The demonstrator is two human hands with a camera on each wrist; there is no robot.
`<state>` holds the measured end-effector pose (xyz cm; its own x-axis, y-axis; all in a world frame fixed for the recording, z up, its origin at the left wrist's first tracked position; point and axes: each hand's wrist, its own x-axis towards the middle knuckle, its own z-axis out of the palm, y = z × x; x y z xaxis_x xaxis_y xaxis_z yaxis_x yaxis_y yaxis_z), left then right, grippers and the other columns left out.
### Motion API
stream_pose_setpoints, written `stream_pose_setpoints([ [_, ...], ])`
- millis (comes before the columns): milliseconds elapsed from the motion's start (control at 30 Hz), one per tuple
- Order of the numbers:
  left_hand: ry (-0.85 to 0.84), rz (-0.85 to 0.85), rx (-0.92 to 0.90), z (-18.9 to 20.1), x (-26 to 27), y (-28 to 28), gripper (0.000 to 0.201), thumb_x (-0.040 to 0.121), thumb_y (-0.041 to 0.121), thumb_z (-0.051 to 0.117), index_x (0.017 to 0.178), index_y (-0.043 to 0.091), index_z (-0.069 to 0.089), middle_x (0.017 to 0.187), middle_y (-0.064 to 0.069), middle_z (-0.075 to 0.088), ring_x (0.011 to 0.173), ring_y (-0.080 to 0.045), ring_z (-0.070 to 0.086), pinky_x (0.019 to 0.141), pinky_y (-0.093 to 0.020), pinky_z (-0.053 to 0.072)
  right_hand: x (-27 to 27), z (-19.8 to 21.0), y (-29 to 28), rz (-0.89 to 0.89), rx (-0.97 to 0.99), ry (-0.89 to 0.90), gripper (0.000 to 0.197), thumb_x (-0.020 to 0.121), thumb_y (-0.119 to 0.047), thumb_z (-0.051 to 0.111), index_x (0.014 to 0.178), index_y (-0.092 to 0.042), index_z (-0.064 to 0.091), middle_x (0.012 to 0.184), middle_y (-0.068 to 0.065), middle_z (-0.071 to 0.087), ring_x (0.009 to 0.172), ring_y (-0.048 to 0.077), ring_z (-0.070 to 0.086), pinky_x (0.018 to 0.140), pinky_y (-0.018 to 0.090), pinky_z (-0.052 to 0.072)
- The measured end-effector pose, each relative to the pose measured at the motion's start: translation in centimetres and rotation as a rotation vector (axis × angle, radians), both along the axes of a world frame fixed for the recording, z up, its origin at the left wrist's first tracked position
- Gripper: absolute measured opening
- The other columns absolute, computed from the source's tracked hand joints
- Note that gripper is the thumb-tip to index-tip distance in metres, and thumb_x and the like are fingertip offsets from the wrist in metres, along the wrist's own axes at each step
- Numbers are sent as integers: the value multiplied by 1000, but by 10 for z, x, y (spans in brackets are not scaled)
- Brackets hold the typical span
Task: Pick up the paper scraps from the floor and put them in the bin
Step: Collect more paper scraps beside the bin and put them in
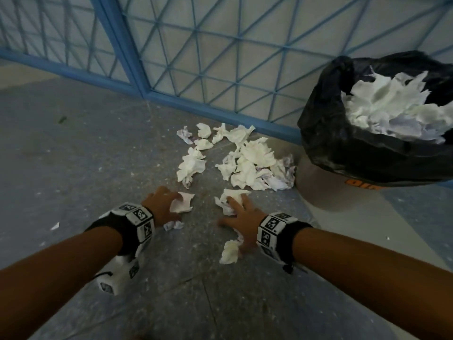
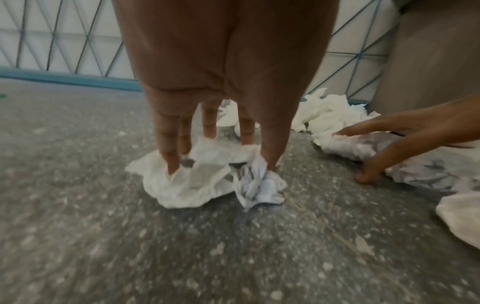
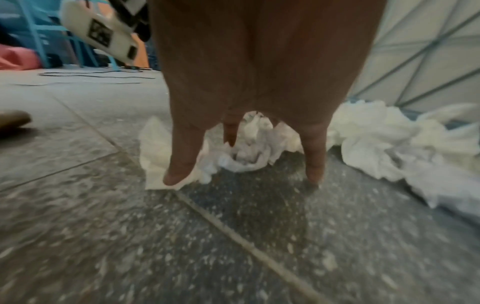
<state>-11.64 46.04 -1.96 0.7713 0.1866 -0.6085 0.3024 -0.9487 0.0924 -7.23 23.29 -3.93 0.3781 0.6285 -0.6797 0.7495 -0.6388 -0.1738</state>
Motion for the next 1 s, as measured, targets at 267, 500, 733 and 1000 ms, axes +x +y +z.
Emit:
stream_pose_setpoints([
  [267, -69, -132, -197, -15, -18, -1, 60, 77, 42, 68, 130, 28, 43, 145, -4, 27, 134, -23, 30, 111, -32, 29, -4, -3, 4, -124, 250, -94, 37, 93, -18, 49, 128, -5, 48, 143, 17, 32, 129, 33, 32, 103, 45, 38],
  [500, -188, -18, -307, 0, -1, -6, 39, 83, 19, 65, 122, 17, 57, 124, -8, 62, 113, -22, 57, 90, -25, 40, -3, 40, 1, -310, 565, -132, 20, 89, -5, 48, 108, -6, 56, 114, 19, 54, 105, 27, 47, 81, 31, 35],
  [733, -303, -109, -344, 65, 42, -33, 36, 80, 37, 67, 109, 16, 60, 106, -6, 66, 94, -20, 58, 73, -23, 35, -4, 115, -3, -512, 747, -162, 31, 84, 2, 51, 111, -10, 44, 110, 16, 56, 92, 24, 48, 75, 32, 37],
  [1000, -584, -194, -646, 173, 105, -95, 45, 54, 63, 60, 73, 22, 64, 72, -3, 60, 71, -12, 53, 63, -25, 37, 23, 220, -42, -592, 963, -509, 29, 85, 2, 51, 114, -1, 48, 112, 17, 61, 102, 31, 57, 80, 29, 40],
])
